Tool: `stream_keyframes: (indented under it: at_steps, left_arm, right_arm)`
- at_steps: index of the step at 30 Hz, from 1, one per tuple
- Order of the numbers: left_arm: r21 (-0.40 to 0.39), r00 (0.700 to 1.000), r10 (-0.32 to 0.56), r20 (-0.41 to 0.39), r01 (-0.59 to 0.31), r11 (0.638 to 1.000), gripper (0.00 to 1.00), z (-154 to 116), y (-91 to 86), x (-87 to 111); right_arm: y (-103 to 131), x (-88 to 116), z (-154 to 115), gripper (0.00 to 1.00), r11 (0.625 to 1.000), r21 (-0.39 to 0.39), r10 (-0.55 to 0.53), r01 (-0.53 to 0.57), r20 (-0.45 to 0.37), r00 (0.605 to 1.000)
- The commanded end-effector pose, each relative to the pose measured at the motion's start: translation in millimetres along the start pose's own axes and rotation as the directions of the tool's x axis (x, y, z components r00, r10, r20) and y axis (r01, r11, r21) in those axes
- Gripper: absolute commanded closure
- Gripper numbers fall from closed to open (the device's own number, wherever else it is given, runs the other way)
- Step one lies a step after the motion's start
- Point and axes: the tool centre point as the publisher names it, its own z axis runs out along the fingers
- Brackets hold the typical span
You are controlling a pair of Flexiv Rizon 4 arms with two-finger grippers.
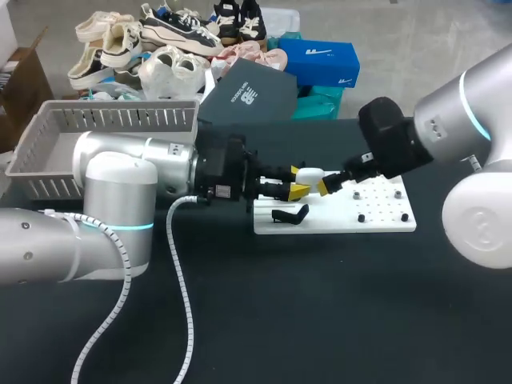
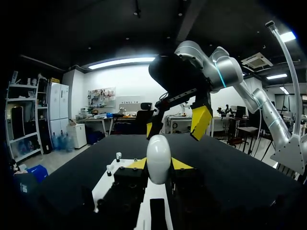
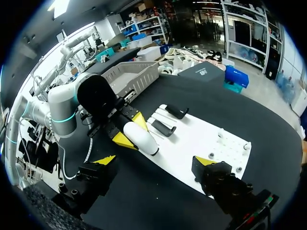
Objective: Pick up each earbud case from the left stands, insert the matching earbuds, close the lid, and place the case in the box.
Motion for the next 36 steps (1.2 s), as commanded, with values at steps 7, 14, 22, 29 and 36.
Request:
stream_keyframes:
  at_steps: [7,14,22,29,36]
  left_arm:
    - [0.002,1.000,0.000,0.002,0.000,1.000,1.00,0.2,1.0,0.6]
    - [0.002,1.000,0.000,0.002,0.000,1.000,1.00,0.2,1.0,0.6]
    - [0.002,1.000,0.000,0.002,0.000,1.000,1.00,0.2,1.0,0.6]
    - [0.002,1.000,0.000,0.002,0.000,1.000,1.00,0.2,1.0,0.6]
    - [0.002,1.000,0.000,0.002,0.000,1.000,1.00,0.2,1.0,0.6]
  right_arm:
    - [-1.3,-6.3,10.0,0.00,1.000,-0.024,-0.003,0.002,-0.015,1.000]
    - [-1.8,-10.7,14.1,0.00,1.000,-0.022,-0.002,0.002,-0.017,1.000]
    - [-4.4,-13.1,18.3,0.00,1.000,-0.010,-0.002,0.002,-0.023,1.000]
    - [-7.1,-15.0,19.2,0.00,1.000,-0.002,0.004,-0.004,-0.026,1.000]
    - [-10.0,-14.5,20.0,0.00,1.000,0.008,0.006,-0.006,-0.034,0.999]
